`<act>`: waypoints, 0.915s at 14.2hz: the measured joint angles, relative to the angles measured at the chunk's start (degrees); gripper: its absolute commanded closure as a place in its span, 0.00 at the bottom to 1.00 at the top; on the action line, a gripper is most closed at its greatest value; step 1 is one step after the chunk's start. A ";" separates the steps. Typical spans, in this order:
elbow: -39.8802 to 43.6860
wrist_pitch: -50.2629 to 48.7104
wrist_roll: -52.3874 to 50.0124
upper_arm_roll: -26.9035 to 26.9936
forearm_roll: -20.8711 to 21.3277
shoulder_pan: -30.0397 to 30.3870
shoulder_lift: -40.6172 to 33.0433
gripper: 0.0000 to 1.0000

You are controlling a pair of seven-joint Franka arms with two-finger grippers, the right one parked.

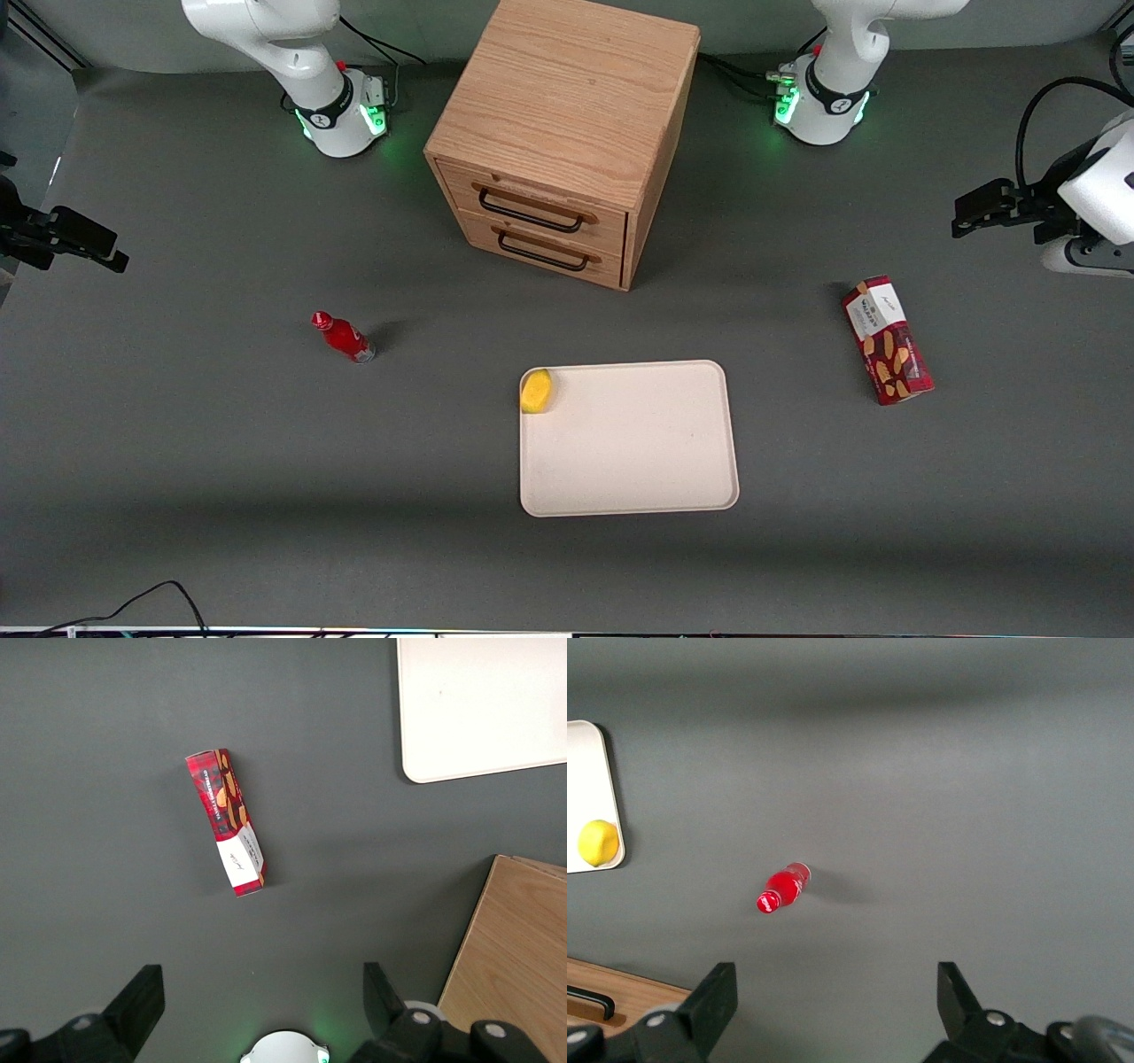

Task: Place red cookie box on tray
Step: 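Move the left gripper down over the red tartan shortbread box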

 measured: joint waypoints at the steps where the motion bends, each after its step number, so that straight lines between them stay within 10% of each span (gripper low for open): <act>1: 0.00 0.00 -0.02 -0.01 0.00 0.00 0.00 0.00; 8: -0.73 3.14 4.78 6.53 3.82 0.44 2.84 0.00; 13: -15.29 27.88 7.44 9.91 2.93 1.61 12.12 0.00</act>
